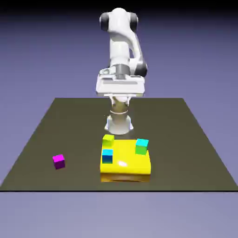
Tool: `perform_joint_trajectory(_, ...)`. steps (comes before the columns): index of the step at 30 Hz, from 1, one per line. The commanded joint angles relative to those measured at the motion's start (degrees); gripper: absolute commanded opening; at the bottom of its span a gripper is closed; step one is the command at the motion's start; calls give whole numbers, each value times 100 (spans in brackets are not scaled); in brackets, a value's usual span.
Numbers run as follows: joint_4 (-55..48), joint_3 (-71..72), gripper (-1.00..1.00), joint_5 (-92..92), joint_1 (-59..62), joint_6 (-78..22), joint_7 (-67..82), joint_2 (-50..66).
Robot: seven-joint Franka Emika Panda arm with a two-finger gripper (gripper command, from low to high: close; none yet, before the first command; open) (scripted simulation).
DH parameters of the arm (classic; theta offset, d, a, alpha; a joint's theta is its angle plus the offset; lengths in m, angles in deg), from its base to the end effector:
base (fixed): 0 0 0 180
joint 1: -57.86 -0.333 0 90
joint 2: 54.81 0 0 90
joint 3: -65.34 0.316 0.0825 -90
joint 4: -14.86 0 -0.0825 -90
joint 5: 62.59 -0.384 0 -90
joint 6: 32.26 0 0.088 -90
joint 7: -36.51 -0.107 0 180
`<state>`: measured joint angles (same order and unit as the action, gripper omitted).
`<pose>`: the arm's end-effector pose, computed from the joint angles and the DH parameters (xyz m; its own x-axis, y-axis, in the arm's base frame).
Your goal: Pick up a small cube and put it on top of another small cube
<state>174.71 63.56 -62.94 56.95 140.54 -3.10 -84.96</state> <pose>0.3981 -0.0066 0.4478 0.5530 -0.6564 0.5132 -0.4769 -0.7544 -0.4510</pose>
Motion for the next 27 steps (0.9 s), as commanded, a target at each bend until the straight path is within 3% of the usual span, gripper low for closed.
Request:
perform_joint_trajectory(1, -95, -148, 0, -30, -18, -101, 237, 208)
perform_joint_trajectory(27, -2431, -3784, 0, -753, -462, -2571, 6039, 5303)
